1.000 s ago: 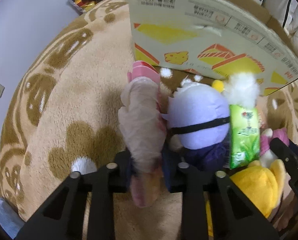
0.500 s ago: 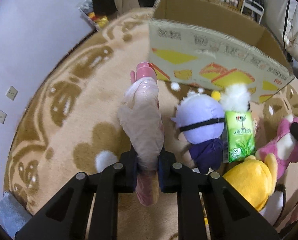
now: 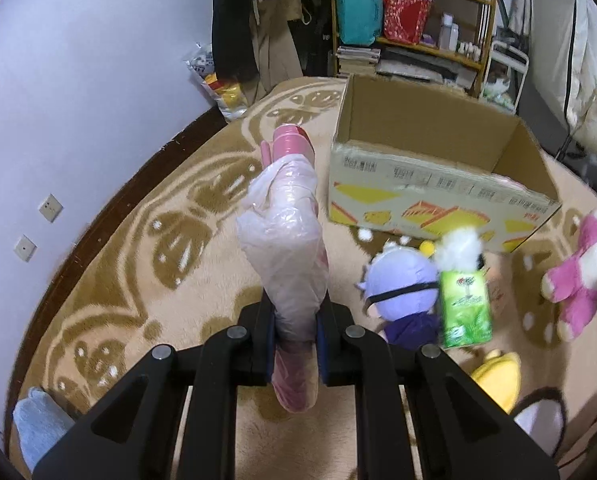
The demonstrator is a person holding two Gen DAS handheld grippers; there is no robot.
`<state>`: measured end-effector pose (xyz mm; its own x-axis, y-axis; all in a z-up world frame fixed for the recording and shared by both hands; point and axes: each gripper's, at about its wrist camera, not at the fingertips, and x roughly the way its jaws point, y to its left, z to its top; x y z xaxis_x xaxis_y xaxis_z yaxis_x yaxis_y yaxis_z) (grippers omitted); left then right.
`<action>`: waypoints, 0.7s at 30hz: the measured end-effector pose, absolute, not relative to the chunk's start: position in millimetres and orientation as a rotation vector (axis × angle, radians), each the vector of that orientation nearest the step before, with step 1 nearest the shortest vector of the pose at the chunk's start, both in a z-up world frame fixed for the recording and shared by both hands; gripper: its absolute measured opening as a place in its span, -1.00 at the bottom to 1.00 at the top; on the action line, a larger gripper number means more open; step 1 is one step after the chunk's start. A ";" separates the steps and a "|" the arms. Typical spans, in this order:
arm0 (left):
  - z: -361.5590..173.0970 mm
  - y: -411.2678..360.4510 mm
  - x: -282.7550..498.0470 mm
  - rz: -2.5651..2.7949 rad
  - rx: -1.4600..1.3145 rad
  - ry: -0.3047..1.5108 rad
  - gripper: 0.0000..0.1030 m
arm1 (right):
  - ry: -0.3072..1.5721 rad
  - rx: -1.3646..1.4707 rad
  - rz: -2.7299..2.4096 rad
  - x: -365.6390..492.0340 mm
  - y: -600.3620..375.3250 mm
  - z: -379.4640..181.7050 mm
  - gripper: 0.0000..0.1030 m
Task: Organize soft objects
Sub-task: 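Lift the pink bear with the right tool while the left lifts the wrapped item toward the box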
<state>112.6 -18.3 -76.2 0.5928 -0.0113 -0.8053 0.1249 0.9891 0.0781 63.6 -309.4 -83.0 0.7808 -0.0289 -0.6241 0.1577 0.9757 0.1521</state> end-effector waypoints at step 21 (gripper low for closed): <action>-13.6 -58.0 161.9 -0.160 0.215 0.666 -0.71 | 0.567 0.176 -0.055 118.4 -303.9 -42.1 -0.15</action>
